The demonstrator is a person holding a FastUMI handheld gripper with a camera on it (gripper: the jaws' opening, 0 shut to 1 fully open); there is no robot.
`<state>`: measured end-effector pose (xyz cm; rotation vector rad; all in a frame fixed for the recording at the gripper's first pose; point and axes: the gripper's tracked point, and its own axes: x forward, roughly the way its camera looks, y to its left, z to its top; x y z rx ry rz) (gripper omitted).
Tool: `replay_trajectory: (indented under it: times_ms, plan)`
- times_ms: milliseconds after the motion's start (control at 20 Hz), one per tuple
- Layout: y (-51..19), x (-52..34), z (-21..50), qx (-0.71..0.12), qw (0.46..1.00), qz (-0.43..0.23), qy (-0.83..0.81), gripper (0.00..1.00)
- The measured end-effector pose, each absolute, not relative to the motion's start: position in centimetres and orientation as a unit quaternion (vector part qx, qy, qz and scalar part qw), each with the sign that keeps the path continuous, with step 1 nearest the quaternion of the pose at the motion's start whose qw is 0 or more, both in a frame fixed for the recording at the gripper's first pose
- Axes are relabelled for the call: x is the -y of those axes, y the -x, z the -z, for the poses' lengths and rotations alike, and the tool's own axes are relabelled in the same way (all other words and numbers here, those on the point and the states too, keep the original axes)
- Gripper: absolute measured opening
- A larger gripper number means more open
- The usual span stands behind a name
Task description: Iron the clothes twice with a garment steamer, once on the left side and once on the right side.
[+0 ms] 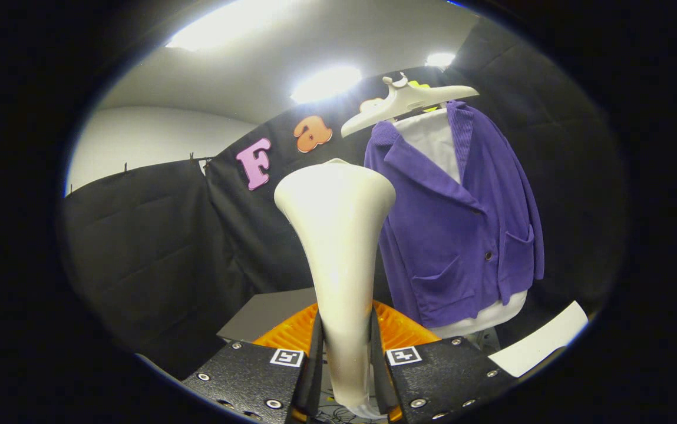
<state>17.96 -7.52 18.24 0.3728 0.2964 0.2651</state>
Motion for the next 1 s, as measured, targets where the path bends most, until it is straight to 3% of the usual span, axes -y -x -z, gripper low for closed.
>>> replay_trajectory:
  times_ms: [450, 1000]
  plan:
    - [-27.8, 11.3, -20.9, -0.11, 0.969, -0.074, -0.209, 0.37]
    - [-37.6, 13.5, -17.5, -0.149, 0.964, -0.018, -0.218, 0.36]
